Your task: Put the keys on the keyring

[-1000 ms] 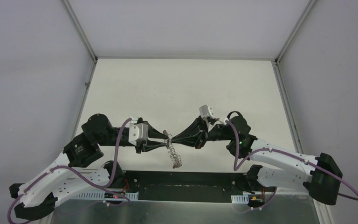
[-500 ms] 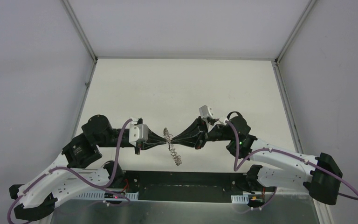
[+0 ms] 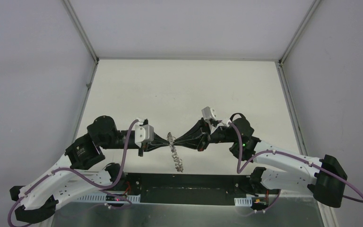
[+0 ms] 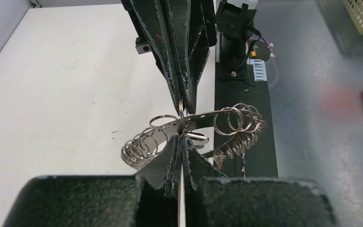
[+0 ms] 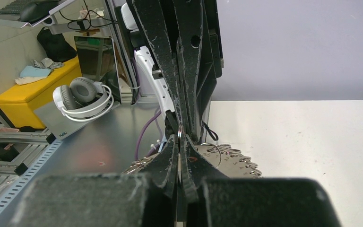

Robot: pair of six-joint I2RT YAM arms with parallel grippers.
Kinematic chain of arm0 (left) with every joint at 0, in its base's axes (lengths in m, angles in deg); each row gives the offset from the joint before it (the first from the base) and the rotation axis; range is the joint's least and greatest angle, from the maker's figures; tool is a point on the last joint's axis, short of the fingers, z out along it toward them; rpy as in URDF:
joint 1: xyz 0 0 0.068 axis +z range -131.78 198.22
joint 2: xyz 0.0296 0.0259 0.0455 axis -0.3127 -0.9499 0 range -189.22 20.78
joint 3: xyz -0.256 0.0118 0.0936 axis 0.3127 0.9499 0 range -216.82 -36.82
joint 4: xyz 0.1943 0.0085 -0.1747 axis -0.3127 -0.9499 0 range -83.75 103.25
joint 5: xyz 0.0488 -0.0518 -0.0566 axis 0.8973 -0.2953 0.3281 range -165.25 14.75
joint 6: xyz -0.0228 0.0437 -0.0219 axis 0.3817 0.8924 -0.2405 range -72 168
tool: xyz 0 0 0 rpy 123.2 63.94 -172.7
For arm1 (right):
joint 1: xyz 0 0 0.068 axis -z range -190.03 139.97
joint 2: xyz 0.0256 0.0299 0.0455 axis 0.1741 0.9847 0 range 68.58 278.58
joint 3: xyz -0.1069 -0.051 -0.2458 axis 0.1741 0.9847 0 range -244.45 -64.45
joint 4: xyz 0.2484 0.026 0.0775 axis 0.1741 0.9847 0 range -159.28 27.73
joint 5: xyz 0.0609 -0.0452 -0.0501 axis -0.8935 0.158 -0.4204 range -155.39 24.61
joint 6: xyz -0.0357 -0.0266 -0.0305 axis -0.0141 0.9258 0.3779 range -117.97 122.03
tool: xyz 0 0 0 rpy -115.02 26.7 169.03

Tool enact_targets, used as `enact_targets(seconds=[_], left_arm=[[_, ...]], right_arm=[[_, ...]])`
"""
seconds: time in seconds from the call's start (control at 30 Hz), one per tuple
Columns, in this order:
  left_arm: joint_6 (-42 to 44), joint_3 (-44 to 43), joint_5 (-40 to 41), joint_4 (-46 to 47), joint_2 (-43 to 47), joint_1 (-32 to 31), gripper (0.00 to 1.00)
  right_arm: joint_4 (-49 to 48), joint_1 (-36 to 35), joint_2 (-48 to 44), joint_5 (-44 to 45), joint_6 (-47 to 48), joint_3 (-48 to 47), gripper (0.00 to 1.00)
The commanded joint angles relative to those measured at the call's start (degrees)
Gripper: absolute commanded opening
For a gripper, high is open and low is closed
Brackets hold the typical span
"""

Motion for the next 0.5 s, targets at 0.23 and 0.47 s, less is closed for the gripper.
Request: enact_targets(seconds=[0.23, 0.47], left_arm=[[-0.36, 0.58, -1.55, 0.11, -1.97, 0.32, 0.0], [-1.47, 1.03, -2.19, 0.64, -3.14, 0.32, 0.18]], right_arm=[[-5.48, -0.13, -0.23, 0.79, 0.55, -1.63, 0.0], [-5.46, -0.13, -0.31, 1.32, 0.39, -1.28, 0.0]])
